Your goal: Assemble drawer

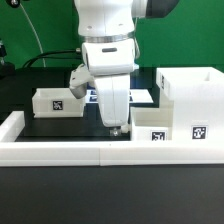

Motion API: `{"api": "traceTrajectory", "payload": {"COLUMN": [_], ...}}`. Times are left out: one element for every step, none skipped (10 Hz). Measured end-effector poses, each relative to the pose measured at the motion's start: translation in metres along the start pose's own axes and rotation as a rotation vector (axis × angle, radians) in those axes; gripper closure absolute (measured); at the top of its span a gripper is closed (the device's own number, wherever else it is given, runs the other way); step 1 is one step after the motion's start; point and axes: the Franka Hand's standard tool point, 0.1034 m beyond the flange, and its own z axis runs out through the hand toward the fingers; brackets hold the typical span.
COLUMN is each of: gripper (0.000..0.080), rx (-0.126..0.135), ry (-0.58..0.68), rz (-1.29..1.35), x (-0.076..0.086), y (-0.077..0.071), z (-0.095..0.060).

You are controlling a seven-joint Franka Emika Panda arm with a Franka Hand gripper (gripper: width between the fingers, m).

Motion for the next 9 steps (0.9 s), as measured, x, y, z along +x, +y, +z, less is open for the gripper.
{"api": "traceTrajectory", "payload": {"gripper": [0.0151,0.0151,0.0151,0.0151,0.0151,0.0151,0.0151,0.0151,0.0151], "rx": [-0.002,-0.001,0.001,0.001,0.0,0.0,-0.001,0.0,-0.001], "ry": [0.001,0.0,-0.001,-0.001,0.0,0.0,0.0,-0.001,-0.001], "rz": [0.027,0.049,0.06,0.07,0.09,0.097,0.098,0.098,0.103], "x": [0.01,0.021,0.03,0.036,0.041,0.041,0.04,0.035,0.028], "y": [0.003,0.003,0.003,0.003,0.003,0.003,0.003,0.003,0.003], "z": [0.0,0.0,0.001,0.002,0.002,0.002,0.002,0.002,0.001]}}
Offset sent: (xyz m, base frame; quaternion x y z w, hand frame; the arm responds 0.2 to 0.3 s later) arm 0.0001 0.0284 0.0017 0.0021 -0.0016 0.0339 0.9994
